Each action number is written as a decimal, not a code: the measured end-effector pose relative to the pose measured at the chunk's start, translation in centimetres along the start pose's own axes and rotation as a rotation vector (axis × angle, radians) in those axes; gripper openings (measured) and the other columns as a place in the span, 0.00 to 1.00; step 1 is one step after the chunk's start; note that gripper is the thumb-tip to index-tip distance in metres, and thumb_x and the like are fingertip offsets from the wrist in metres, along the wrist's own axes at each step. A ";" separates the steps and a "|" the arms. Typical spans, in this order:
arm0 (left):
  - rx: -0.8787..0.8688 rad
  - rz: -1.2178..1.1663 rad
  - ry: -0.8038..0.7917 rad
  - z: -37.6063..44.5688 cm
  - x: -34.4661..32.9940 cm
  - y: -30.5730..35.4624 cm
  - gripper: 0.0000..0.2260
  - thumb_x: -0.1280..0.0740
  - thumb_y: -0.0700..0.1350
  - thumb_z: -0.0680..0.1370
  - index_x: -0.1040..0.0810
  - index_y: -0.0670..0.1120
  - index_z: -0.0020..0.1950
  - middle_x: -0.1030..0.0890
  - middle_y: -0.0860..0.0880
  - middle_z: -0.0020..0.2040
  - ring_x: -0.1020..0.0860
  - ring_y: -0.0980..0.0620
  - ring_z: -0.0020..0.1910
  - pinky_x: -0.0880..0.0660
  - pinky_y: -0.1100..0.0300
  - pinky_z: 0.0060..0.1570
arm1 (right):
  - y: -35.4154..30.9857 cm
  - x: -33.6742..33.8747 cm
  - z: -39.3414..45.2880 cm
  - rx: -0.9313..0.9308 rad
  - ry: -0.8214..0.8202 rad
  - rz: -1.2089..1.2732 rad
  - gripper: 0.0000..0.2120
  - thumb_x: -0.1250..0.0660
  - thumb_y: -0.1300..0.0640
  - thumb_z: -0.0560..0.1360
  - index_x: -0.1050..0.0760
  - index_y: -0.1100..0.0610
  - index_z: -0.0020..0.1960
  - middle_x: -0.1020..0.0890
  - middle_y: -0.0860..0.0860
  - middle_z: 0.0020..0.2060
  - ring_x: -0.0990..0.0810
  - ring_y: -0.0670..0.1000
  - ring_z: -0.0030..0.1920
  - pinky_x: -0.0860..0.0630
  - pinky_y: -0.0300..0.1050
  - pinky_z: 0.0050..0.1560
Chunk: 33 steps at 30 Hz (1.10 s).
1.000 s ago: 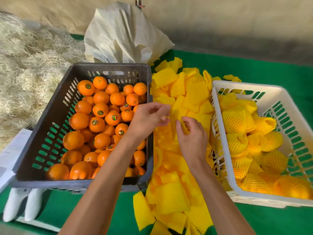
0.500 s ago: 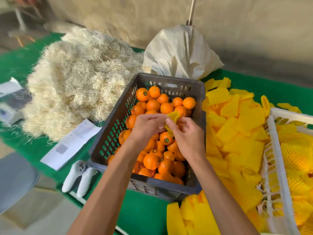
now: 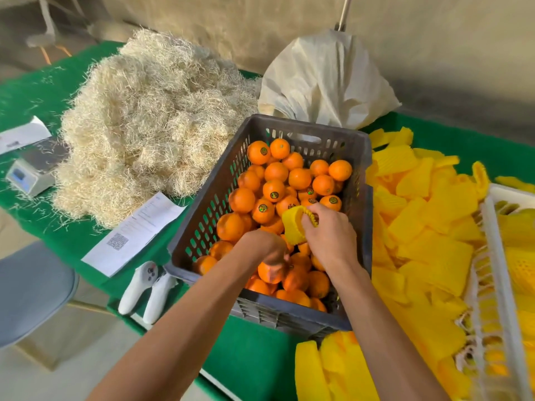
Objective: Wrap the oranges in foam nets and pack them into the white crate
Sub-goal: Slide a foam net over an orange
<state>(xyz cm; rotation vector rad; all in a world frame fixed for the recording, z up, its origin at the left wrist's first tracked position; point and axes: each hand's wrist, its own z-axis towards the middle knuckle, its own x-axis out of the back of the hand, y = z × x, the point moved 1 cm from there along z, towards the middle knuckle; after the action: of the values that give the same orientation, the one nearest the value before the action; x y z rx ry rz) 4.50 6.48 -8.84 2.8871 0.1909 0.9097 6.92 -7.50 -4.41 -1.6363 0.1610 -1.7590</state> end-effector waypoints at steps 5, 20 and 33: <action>-0.008 -0.025 0.096 -1.4 0.2 -0.7 0.31 0.23 0.41 0.75 0.28 0.50 0.78 0.24 0.43 0.72 0.25 0.39 0.68 0.22 0.50 0.59 | 0.3 0.2 0.0 -0.008 -0.001 -0.011 0.10 0.35 0.51 0.82 0.20 0.53 0.59 0.16 0.53 0.53 0.19 0.58 0.53 0.23 0.50 0.45; -0.387 -1.824 0.320 -8.2 -0.1 2.0 0.37 0.24 0.69 0.68 0.23 0.53 0.72 0.18 0.43 0.66 0.22 0.39 0.67 0.21 0.42 0.63 | -0.1 1.8 -1.0 -0.005 0.046 0.017 0.07 0.28 0.58 0.77 0.20 0.58 0.53 0.20 0.56 0.49 0.19 0.59 0.49 0.26 0.48 0.43; -0.083 -1.182 0.941 -6.5 -0.1 4.9 0.26 0.20 0.61 0.68 0.25 0.45 0.54 0.19 0.47 0.44 0.22 0.51 0.39 0.25 0.55 0.36 | 1.8 4.2 -1.2 0.192 0.246 0.145 0.10 0.38 0.59 0.84 0.21 0.61 0.59 0.24 0.54 0.49 0.25 0.49 0.44 0.31 0.33 0.41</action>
<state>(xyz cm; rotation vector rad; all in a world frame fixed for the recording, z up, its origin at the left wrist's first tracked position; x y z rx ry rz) 1.10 2.10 -2.87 1.4679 1.5780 1.6611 6.79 -11.64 -2.20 -1.2395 0.2116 -1.7997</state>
